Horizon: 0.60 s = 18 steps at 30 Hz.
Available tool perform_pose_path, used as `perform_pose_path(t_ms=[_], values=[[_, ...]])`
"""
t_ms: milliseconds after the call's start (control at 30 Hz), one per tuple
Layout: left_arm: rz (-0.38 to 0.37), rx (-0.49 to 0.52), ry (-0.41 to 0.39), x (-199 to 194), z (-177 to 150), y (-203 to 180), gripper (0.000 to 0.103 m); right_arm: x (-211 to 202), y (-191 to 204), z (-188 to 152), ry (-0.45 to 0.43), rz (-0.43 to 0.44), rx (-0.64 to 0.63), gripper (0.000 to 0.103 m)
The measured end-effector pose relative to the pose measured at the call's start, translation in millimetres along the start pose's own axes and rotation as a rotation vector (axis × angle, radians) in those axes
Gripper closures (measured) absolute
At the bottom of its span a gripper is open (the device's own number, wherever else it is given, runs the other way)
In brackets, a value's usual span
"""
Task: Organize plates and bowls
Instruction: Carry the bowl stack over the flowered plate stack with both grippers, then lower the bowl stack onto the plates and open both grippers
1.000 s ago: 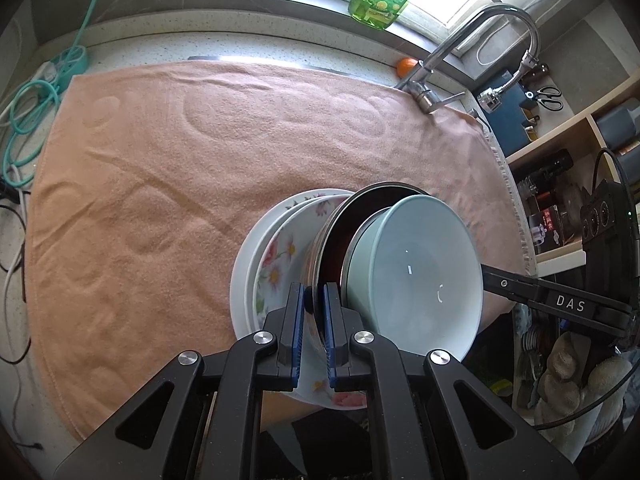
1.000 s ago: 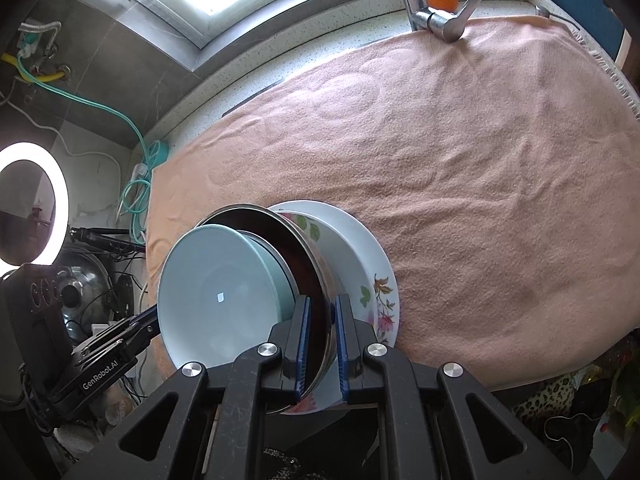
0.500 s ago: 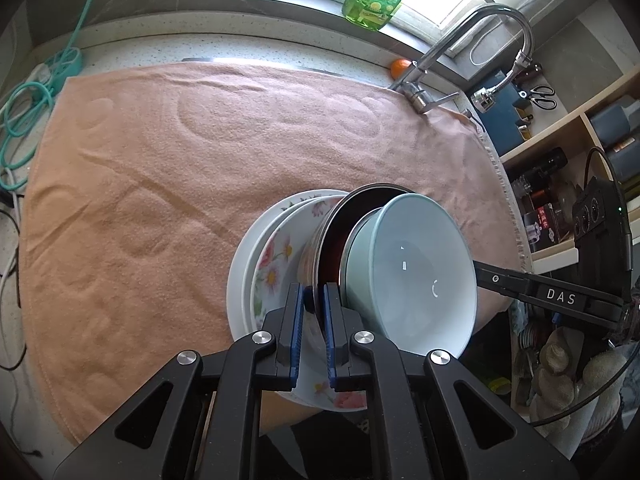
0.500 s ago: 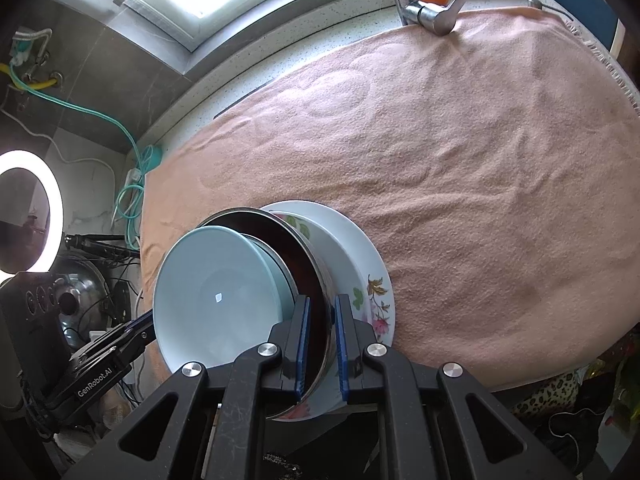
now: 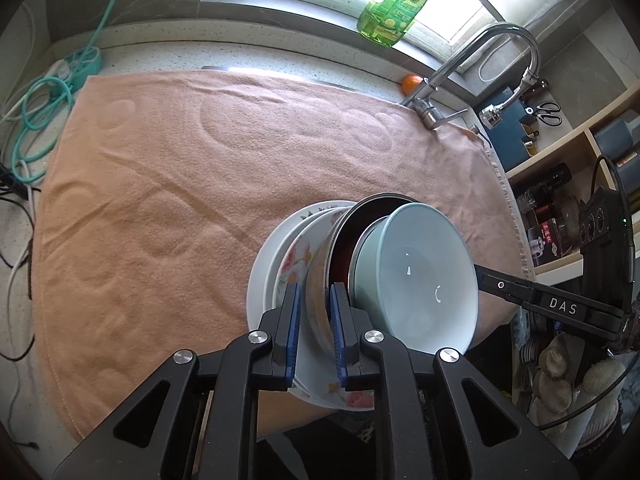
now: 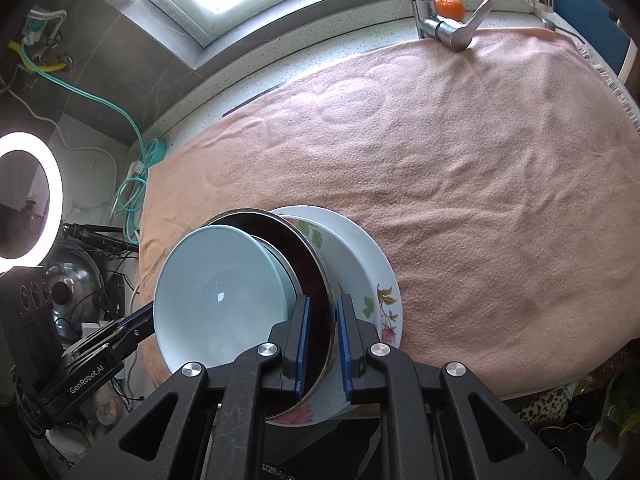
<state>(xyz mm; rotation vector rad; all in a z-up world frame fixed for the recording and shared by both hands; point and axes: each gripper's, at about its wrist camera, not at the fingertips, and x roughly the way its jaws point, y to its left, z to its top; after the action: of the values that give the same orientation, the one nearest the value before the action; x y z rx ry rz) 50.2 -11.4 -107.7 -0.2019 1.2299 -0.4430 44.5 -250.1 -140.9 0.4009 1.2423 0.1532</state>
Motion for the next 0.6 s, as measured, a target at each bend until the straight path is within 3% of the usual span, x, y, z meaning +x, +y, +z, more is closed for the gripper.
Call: perform_pose_path(t_ms=[600], values=[[0.121,-0.122,-0.139,-47.5,-21.4,8.8,0.089,-39.1,6.8,-11.3,-0.125,0.011,-0.131,0.084]])
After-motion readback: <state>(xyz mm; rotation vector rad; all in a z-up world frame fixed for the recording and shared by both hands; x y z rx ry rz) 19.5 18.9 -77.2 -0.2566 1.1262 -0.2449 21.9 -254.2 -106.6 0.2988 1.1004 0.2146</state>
